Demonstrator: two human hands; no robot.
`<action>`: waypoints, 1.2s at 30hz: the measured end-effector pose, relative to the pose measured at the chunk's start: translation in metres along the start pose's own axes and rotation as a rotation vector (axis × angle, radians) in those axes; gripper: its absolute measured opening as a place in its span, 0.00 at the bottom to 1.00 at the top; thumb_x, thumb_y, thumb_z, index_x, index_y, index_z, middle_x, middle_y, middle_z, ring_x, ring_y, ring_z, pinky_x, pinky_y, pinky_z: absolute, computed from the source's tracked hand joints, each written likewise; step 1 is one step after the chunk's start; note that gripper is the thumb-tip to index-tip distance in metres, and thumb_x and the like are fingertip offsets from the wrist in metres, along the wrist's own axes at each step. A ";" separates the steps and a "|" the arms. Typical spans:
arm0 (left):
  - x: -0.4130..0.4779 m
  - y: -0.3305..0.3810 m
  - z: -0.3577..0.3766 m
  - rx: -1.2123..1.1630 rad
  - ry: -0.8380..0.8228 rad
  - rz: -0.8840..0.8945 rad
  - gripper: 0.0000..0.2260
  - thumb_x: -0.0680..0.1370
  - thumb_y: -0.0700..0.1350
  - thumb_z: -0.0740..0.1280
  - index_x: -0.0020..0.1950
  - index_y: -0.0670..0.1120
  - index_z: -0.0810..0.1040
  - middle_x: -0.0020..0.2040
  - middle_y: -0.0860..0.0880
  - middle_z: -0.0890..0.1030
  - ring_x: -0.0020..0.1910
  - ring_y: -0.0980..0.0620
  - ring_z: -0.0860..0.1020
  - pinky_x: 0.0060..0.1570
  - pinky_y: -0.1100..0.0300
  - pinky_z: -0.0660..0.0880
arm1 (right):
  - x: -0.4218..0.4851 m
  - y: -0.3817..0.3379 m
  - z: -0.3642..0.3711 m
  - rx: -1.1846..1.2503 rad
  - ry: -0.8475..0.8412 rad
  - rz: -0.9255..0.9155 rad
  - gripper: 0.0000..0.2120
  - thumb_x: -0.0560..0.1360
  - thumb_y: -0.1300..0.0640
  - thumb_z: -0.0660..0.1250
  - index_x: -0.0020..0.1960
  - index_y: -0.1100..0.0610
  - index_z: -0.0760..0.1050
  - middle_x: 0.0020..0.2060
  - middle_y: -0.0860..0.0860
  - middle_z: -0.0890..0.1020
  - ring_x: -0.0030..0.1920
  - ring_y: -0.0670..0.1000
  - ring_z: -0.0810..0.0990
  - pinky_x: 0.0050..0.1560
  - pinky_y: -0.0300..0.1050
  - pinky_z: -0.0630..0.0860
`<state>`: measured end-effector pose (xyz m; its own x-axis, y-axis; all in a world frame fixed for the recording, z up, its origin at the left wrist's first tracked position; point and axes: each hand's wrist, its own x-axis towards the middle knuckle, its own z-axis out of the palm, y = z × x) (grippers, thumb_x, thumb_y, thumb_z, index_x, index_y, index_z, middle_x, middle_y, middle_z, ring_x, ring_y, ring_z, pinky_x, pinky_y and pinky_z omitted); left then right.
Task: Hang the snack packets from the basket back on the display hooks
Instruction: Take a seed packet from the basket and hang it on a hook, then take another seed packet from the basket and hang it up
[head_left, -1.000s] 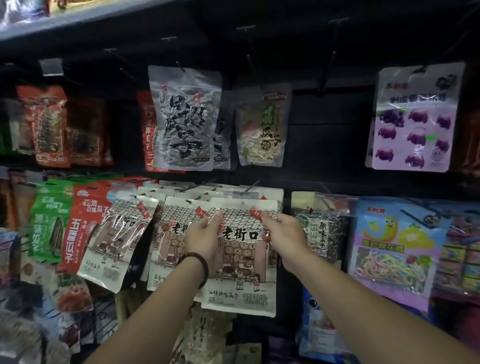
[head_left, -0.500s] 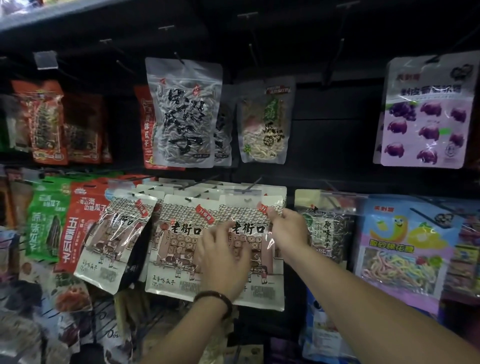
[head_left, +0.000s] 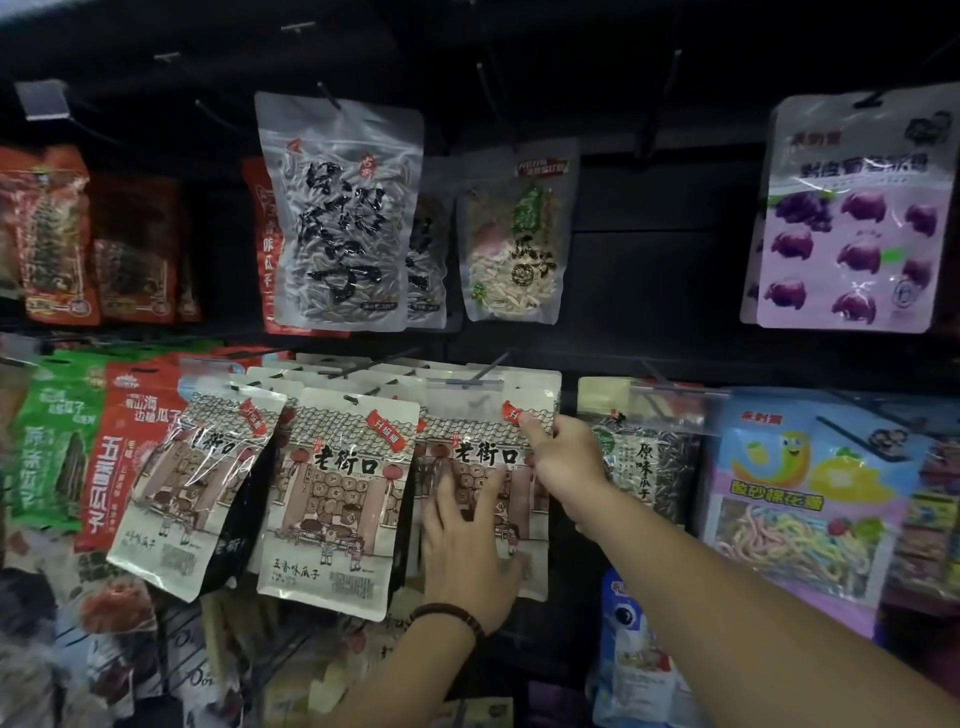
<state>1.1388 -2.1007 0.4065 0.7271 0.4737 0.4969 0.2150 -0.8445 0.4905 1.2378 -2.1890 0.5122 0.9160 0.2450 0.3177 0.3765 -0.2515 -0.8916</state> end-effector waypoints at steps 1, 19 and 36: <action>-0.003 0.000 -0.001 -0.013 0.004 0.002 0.46 0.73 0.55 0.75 0.79 0.70 0.46 0.82 0.48 0.42 0.80 0.39 0.45 0.76 0.37 0.60 | -0.004 0.001 -0.004 -0.015 -0.025 -0.007 0.25 0.82 0.38 0.66 0.67 0.58 0.77 0.58 0.55 0.84 0.58 0.57 0.84 0.62 0.61 0.81; -0.319 0.035 0.091 -0.046 -0.585 0.273 0.14 0.78 0.51 0.64 0.62 0.51 0.78 0.60 0.49 0.77 0.58 0.45 0.75 0.57 0.50 0.75 | -0.317 0.221 -0.159 -0.679 -0.366 -0.086 0.12 0.82 0.48 0.67 0.63 0.50 0.79 0.59 0.49 0.81 0.60 0.53 0.79 0.59 0.49 0.76; -0.543 0.018 0.269 -0.224 -1.176 -0.669 0.13 0.76 0.47 0.74 0.60 0.49 0.82 0.52 0.51 0.82 0.51 0.50 0.80 0.49 0.60 0.77 | -0.573 0.492 -0.197 -0.537 -0.613 0.807 0.23 0.83 0.42 0.65 0.72 0.55 0.74 0.66 0.56 0.81 0.65 0.58 0.80 0.65 0.48 0.77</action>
<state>0.9230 -2.4403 -0.0476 0.6708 0.1867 -0.7178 0.7128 -0.4297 0.5543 0.9254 -2.6378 -0.0450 0.7515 0.2086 -0.6259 -0.1444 -0.8737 -0.4646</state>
